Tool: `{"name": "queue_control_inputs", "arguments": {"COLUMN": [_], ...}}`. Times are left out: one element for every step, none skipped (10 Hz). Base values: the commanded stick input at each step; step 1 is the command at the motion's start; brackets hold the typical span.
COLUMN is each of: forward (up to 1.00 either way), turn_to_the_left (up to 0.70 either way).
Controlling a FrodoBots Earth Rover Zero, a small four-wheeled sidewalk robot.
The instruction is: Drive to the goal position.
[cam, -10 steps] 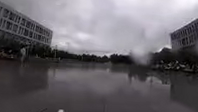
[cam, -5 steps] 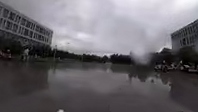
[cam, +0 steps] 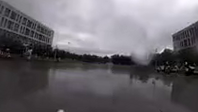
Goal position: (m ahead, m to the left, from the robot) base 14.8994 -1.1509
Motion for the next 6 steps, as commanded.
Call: {"name": "queue_control_inputs", "arguments": {"forward": [0.70, 0.70, 0.70, 0.70, 0.70, 0.70], "turn_to_the_left": [0.00, 0.00, 0.00, 0.00, 0.00, 0.00]}}
